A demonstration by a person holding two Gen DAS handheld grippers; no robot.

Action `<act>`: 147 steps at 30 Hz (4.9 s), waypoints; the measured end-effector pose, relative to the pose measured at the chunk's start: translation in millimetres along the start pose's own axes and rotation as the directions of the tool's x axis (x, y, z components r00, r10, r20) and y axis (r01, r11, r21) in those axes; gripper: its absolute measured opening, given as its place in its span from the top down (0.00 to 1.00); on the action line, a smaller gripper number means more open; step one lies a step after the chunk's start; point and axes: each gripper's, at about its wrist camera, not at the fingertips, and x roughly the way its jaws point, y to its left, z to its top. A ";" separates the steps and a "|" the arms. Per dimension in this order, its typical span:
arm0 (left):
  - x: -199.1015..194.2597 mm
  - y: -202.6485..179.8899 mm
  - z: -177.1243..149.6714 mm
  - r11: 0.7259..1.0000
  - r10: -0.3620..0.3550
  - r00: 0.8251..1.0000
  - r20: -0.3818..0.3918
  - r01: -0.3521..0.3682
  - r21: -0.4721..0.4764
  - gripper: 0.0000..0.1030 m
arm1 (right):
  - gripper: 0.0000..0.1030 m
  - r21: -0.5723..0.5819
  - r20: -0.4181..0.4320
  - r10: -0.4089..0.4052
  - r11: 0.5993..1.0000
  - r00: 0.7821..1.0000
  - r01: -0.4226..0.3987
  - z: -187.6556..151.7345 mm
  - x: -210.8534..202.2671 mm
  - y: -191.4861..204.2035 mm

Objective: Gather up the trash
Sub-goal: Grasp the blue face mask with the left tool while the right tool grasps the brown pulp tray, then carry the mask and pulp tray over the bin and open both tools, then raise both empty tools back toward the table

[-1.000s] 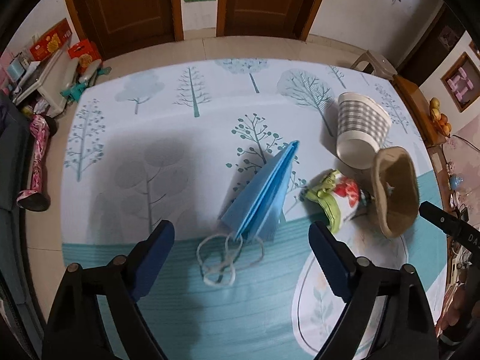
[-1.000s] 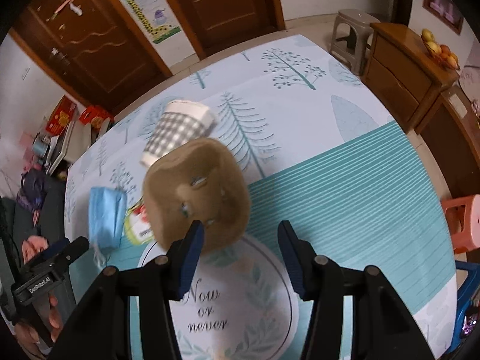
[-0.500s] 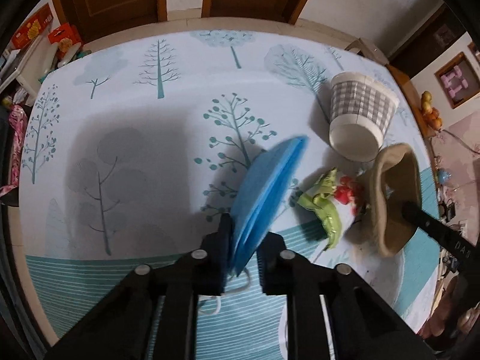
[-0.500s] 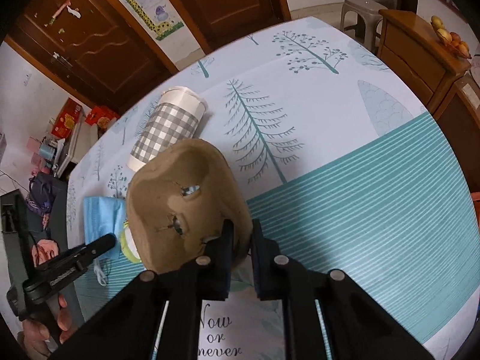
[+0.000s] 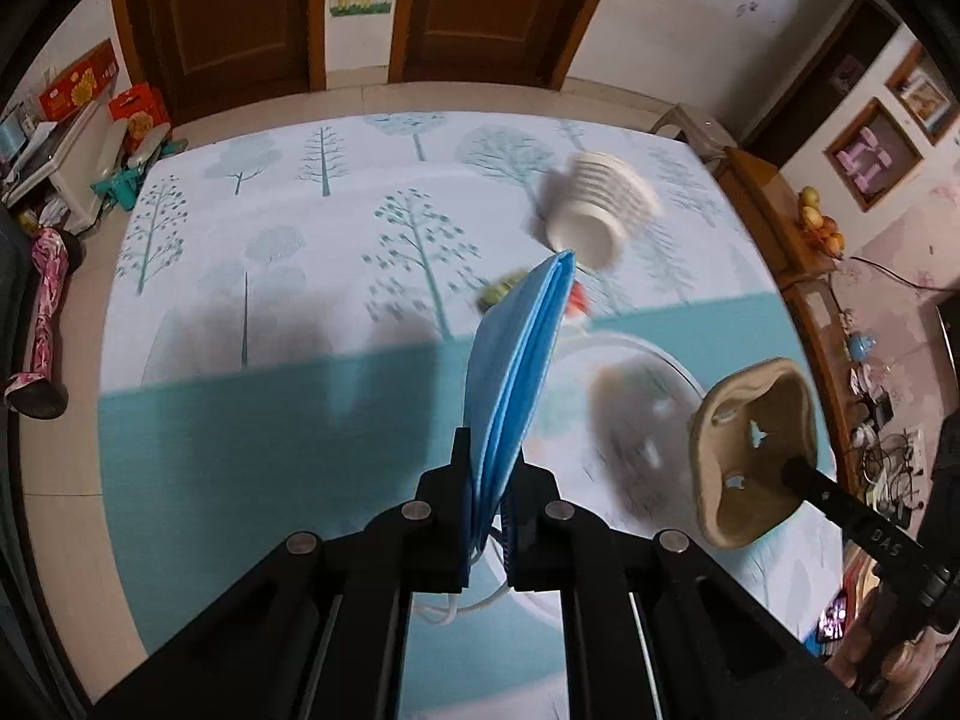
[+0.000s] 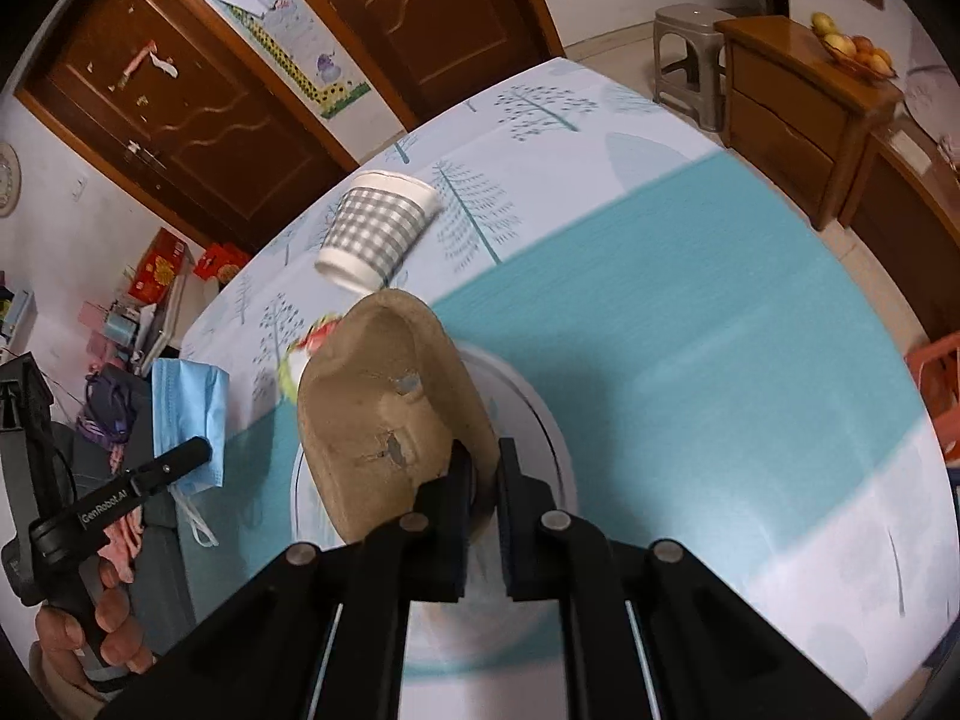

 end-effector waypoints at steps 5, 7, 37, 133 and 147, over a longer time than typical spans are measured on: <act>-39.1 -39.4 -59.0 1.000 -0.021 1.000 0.000 0.021 0.021 0.95 | 0.93 -0.028 -0.007 0.031 0.999 0.999 -0.031 -41.6 -42.2 -25.1; -52.4 -56.7 -87.1 0.999 -0.025 1.000 -0.010 0.025 0.032 0.95 | 0.93 -0.040 -0.008 0.043 0.998 0.999 -0.043 -58.5 -59.4 -37.0; -89.9 -216.5 -338.9 0.988 0.029 0.988 -0.155 -0.004 0.157 0.95 | 0.93 -0.069 -0.133 0.086 0.993 0.987 -0.096 -244.4 -157.0 -187.6; -239.0 -176.7 -289.9 0.965 0.206 0.925 0.318 -0.246 0.089 0.01 | 0.36 -0.456 0.003 0.104 0.885 0.995 -0.091 -185.4 -212.1 -43.0; -241.8 -150.8 -146.8 0.930 0.219 0.912 0.348 -0.302 0.207 0.01 | 0.36 -0.473 0.049 0.128 0.876 0.991 -0.090 -83.4 -194.2 5.5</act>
